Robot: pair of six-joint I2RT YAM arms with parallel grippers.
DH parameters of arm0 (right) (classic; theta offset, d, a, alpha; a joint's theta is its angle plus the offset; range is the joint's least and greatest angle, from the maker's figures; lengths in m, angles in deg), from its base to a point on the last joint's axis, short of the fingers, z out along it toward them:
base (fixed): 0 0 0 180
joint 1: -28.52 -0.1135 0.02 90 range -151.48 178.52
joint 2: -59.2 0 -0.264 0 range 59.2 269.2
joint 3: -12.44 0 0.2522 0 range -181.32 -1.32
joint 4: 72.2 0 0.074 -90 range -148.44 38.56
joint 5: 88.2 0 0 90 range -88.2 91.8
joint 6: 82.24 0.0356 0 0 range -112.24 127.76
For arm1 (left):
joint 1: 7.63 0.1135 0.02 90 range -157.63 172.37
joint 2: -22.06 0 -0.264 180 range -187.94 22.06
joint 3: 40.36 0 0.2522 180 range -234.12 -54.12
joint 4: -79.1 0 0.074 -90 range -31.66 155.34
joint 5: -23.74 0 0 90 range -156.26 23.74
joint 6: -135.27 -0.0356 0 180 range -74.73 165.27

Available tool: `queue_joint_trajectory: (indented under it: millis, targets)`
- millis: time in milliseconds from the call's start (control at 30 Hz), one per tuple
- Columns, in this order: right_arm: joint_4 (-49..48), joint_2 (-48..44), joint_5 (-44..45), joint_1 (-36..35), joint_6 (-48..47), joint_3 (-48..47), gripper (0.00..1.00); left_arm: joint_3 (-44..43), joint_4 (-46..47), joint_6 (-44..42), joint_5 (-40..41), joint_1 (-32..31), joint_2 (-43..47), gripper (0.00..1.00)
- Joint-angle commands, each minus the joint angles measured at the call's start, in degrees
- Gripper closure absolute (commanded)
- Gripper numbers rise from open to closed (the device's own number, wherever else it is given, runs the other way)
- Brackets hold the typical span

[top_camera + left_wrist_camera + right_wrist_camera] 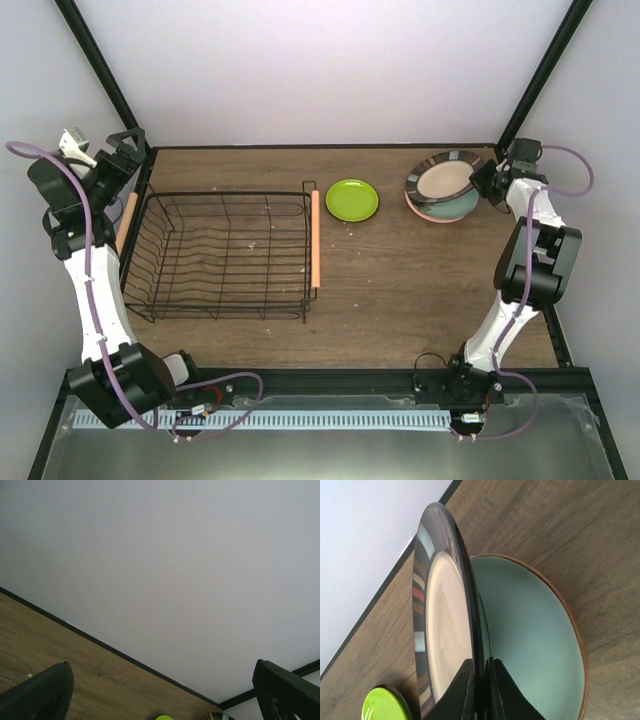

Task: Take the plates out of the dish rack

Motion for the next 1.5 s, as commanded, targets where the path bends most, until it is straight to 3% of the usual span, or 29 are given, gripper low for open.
queue_joint_trajectory:
  millis: [0, 267, 467, 667, 733, 800, 900, 1100, 1167, 1233, 1467]
  targets:
    - [-4.45, -4.73, -2.21, 1.71, 1.11, 1.27, 0.99, -0.61, 0.13, -0.74, -0.07, -0.27, 0.50, 0.00]
    - [-1.59, -4.26, -2.39, 1.80, 0.56, 5.24, 0.99, -0.31, -0.15, -0.82, -0.29, -0.38, 0.86, 0.00]
    - [1.79, -2.71, -2.44, 1.84, 0.00, 6.70, 0.85, -0.27, -0.15, -0.83, -0.55, -0.43, 1.10, 0.00]
    - [2.79, -3.45, -0.76, 1.85, -0.49, 9.47, 0.78, 0.80, -0.24, -0.88, -0.74, -0.42, 2.20, 0.00]
    - [3.74, -3.50, -0.18, 1.88, -0.99, 9.49, 0.71, 1.28, -0.24, -0.80, -0.88, -0.38, 2.57, 0.00]
    - [4.71, -3.61, 0.14, 1.81, -1.71, 9.40, 0.55, 1.70, -0.28, -0.93, -1.04, -0.37, 2.89, 0.00]
    - [5.30, -4.65, 0.93, 1.87, -2.88, 9.50, 0.40, 2.25, -0.36, -1.30, -1.28, -0.39, 3.23, 0.00]
    - [8.19, -8.08, 2.08, 1.84, -5.47, 6.94, 0.22, 2.66, -1.76, -2.96, -1.12, -0.52, 3.29, 0.00]
    - [9.40, -9.99, 2.51, 1.83, -6.78, 5.68, 0.16, 1.85, -3.61, -6.48, -0.78, -0.77, 2.69, 0.00]
    - [10.08, -12.58, 3.01, 1.87, -8.19, 5.35, 0.03, 0.16, -7.16, -10.81, -0.29, -1.61, 1.57, 0.00]
    - [4.85, -25.61, 3.70, 1.85, -15.53, 12.70, 0.00, -3.20, -21.72, -28.93, 7.21, -7.53, -1.57, 0.00]
